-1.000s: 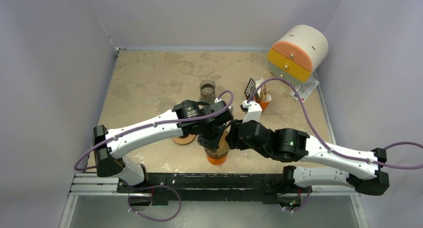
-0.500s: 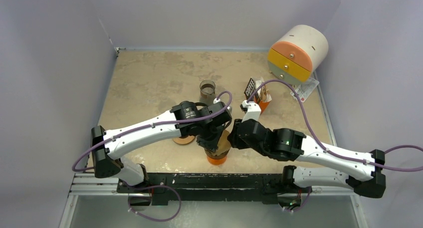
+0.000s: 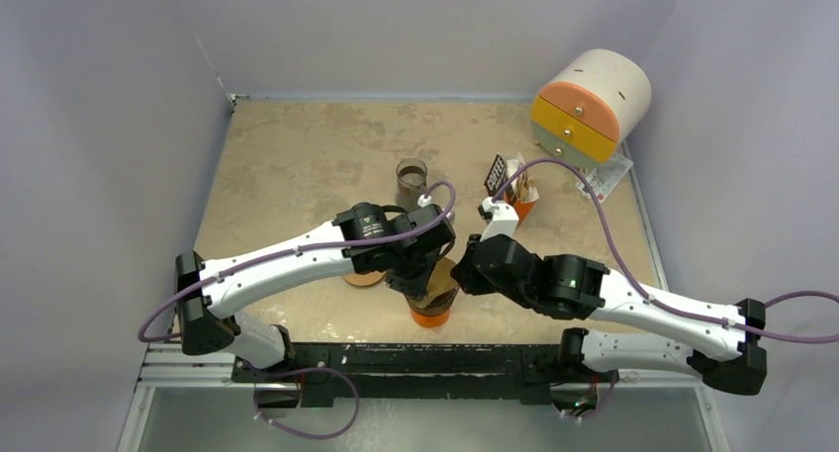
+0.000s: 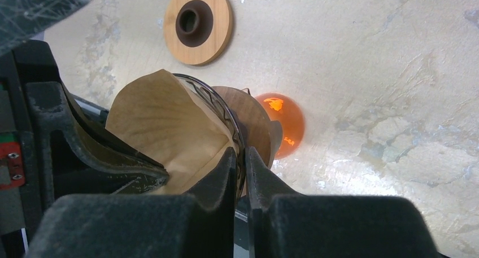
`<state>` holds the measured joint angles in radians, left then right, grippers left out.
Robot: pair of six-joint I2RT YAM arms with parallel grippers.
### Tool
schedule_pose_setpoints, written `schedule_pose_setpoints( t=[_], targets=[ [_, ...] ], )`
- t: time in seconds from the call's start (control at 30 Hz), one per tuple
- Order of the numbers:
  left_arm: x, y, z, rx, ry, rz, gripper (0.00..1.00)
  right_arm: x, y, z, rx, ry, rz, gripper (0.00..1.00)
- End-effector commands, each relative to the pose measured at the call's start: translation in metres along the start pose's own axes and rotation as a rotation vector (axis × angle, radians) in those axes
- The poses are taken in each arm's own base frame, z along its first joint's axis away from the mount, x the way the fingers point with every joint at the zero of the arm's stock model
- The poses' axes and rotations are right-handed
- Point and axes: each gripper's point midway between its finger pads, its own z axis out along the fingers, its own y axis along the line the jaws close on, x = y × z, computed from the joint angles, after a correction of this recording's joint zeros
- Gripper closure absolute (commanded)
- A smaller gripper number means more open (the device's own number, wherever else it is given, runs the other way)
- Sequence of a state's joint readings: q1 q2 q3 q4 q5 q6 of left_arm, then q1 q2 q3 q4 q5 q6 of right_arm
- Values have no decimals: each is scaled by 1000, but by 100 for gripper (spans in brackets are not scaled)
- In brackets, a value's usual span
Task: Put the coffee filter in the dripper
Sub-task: Place the coffee filter in the coffee dripper.
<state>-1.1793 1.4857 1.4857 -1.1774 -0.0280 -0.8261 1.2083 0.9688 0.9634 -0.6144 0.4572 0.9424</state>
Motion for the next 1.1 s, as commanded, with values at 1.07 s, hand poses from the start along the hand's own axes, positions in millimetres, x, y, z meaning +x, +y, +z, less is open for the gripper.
schedule_pose_setpoints(
  t=[1.07],
  targets=[
    [-14, -1, -19, -1, -67, 25, 85, -19, 10, -15, -54, -41, 20, 56]
  ],
)
